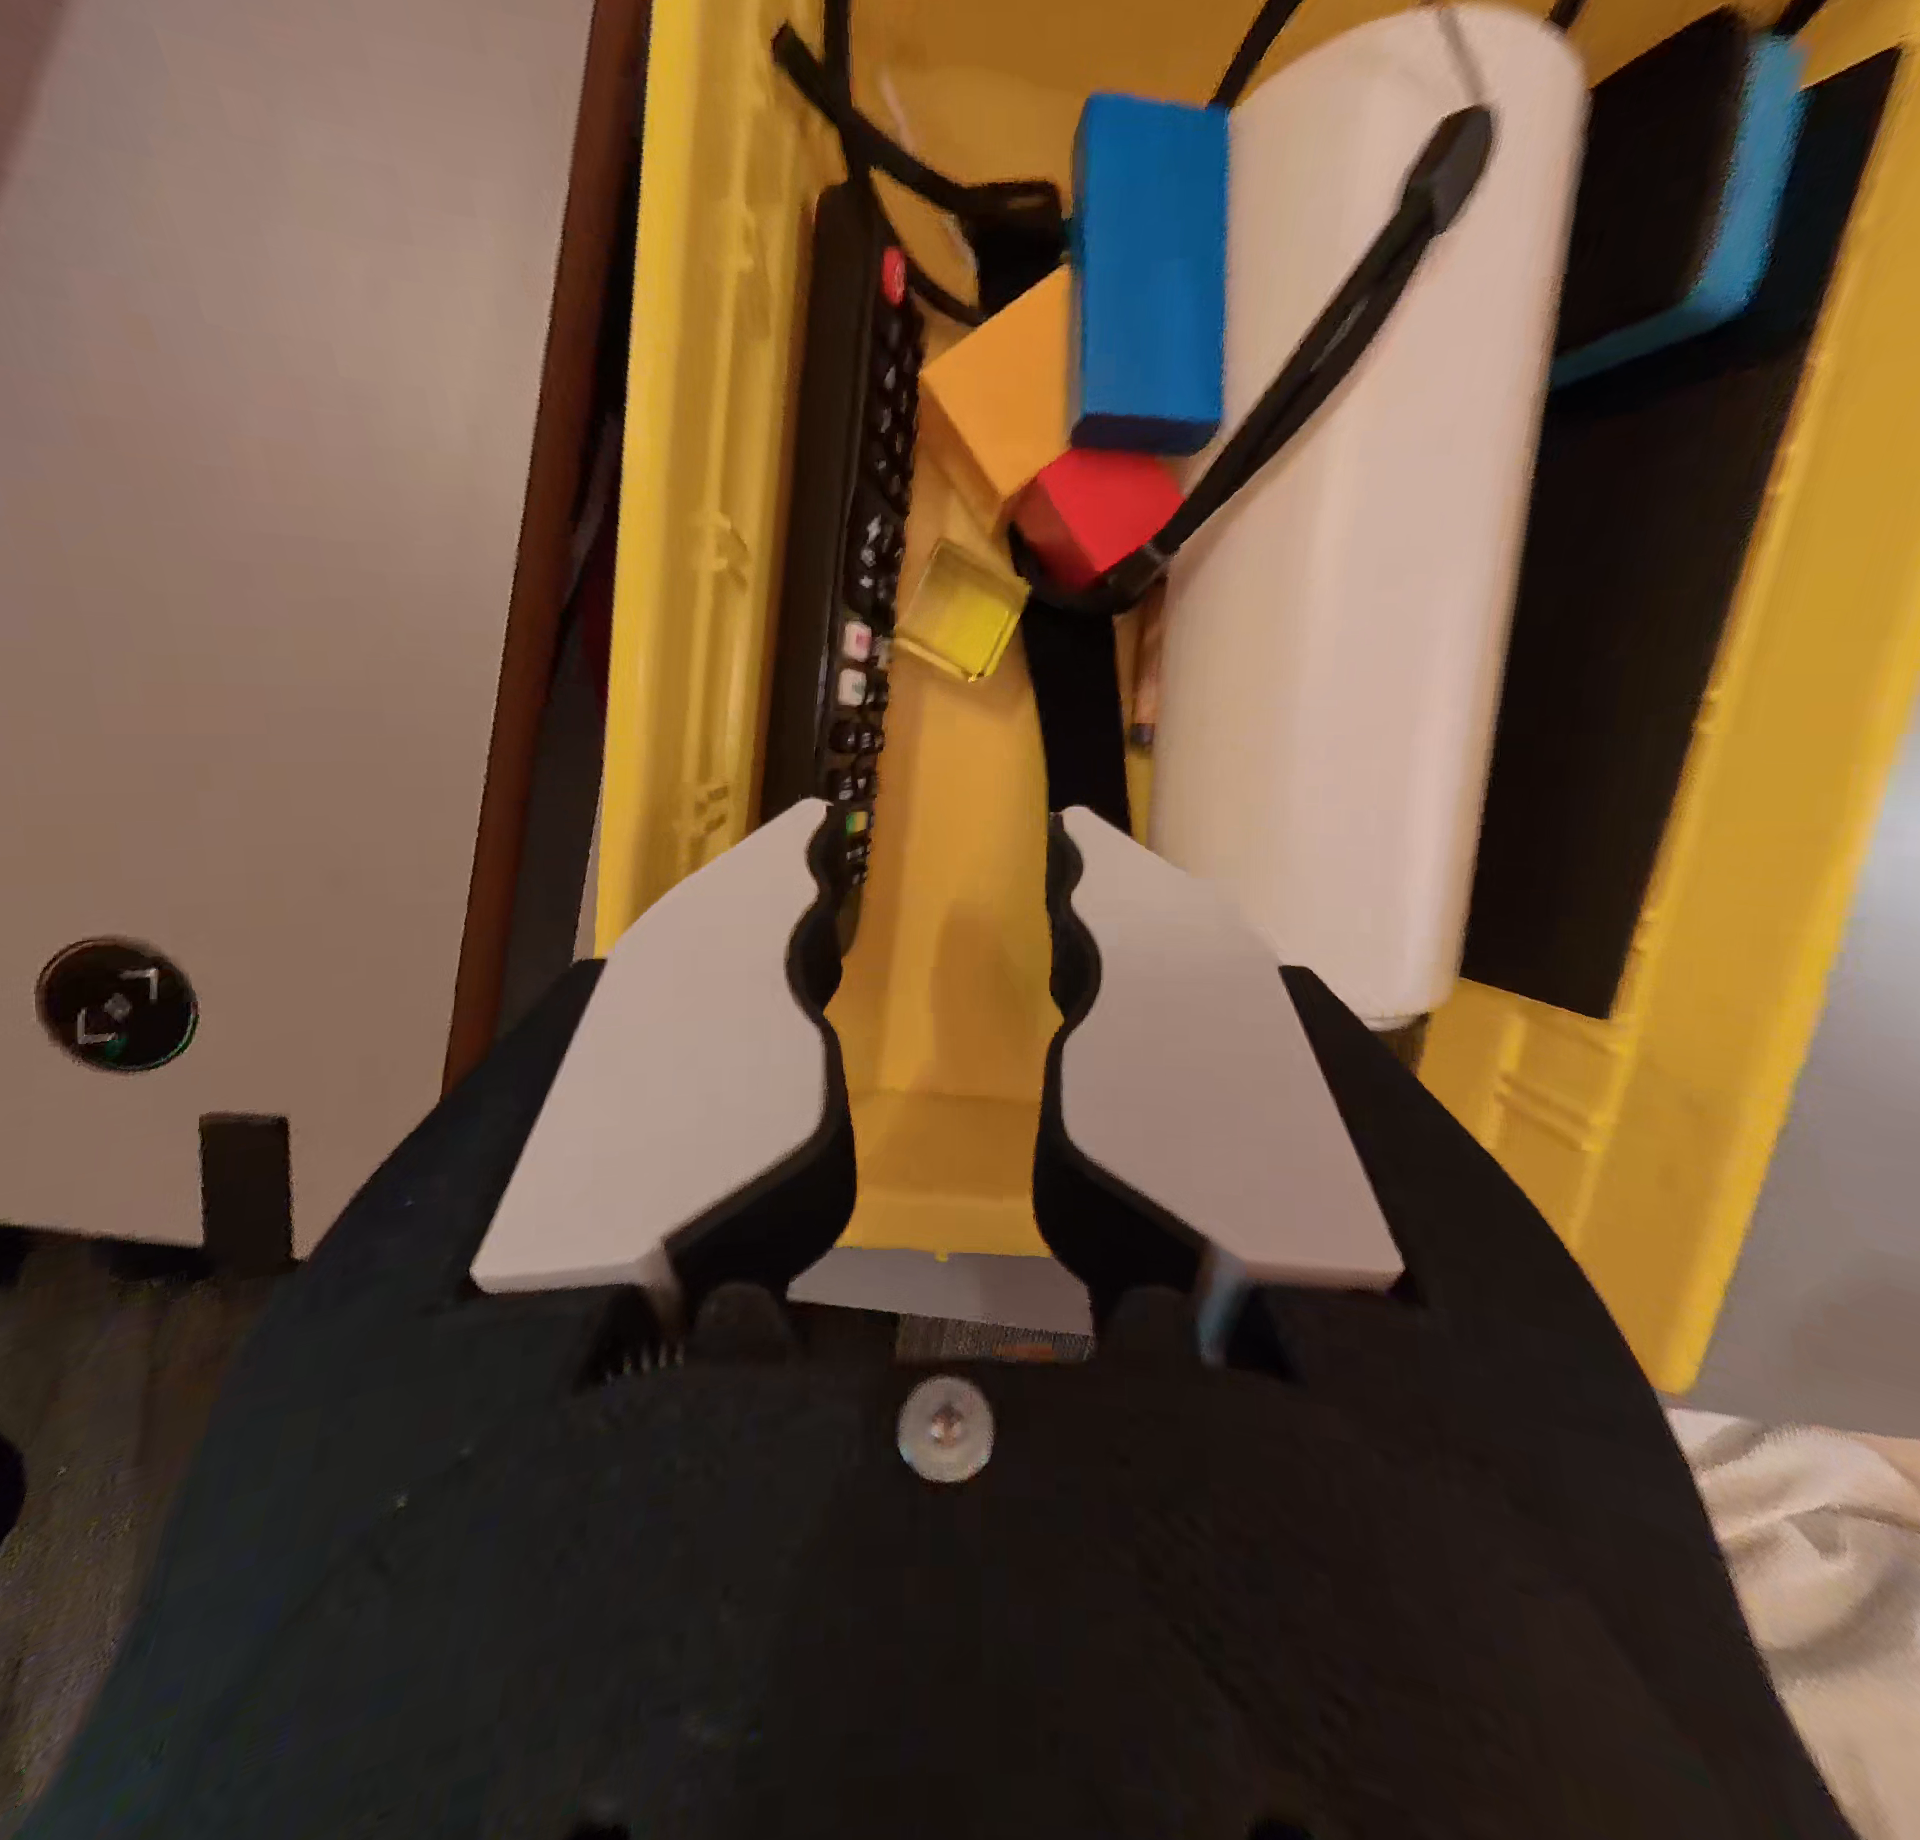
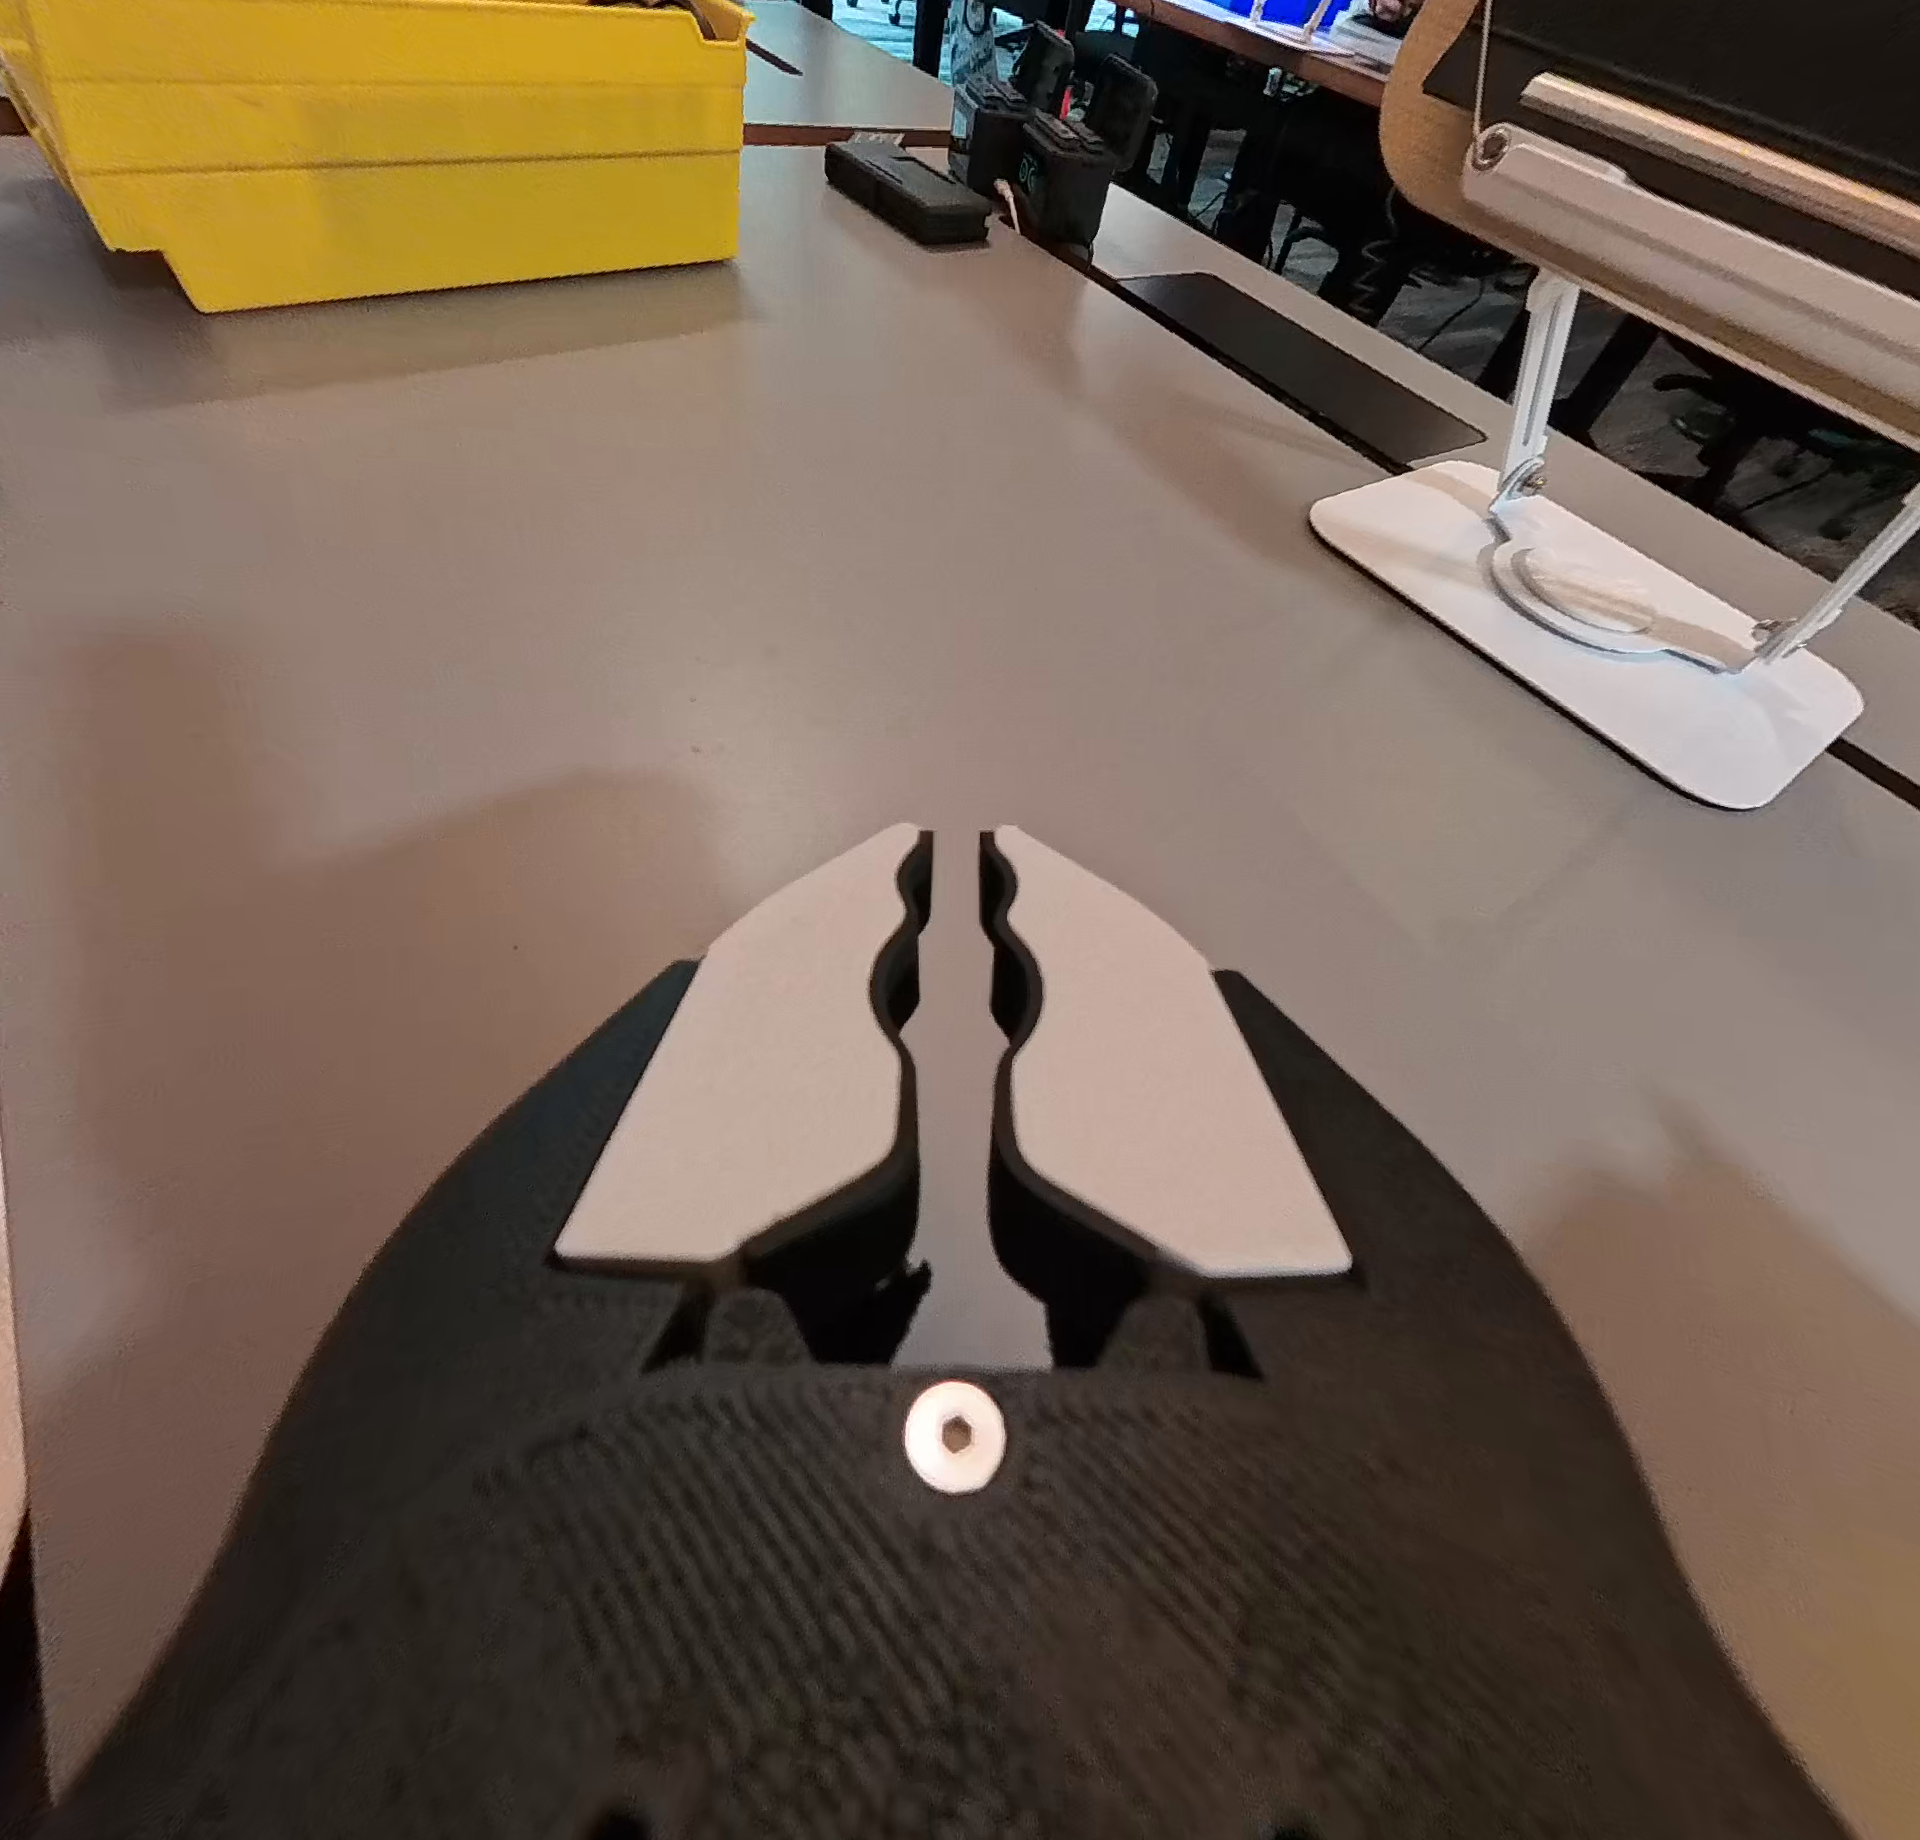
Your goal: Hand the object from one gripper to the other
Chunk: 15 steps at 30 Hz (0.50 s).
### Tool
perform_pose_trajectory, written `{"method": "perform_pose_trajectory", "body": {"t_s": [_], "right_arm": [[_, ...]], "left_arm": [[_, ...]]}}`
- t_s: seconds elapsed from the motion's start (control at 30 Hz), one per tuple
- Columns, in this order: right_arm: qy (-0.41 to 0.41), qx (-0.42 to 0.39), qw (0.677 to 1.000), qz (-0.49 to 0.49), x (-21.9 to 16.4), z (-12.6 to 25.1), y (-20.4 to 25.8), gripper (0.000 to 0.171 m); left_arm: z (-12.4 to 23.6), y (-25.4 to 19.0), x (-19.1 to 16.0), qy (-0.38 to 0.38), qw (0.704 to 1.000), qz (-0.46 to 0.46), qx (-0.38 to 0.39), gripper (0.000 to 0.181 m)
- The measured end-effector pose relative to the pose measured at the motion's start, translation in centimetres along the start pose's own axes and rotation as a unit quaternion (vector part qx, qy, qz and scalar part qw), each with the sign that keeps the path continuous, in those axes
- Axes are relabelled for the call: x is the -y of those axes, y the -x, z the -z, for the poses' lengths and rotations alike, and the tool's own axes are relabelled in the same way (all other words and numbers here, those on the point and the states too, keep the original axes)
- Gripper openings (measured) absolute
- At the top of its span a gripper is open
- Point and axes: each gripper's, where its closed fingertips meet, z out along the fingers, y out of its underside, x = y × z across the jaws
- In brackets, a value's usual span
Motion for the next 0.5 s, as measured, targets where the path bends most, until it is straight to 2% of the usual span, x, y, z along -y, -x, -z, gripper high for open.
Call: {"method": "perform_pose_trajectory", "body": {"t_s": [0.03,0.2,0.37,0.5], "right_arm": [[-0.003,-0.005,1.000,-0.001,0.1,0.0,-0.2,0.012],[-0.021,-0.026,0.999,0.001,0.9,0.0,-0.9,0.018],[-0.026,0.002,1.000,-0.010,1.1,-0.7,-0.4,0.019],[-0.023,0.025,0.999,-0.018,1.0,-1.4,-0.1,0.019]], "left_arm": [[-0.3,0.5,-0.3,0.012,1.000,0.003,0.020,0.037],[-1.4,1.6,-1.6,0.053,0.996,0.004,0.072,0.037],[-2.9,2.4,-2.0,0.073,0.991,-0.008,0.112,0.031],[-3.4,2.6,-2.2,0.084,0.985,-0.025,0.151,0.040]]}}
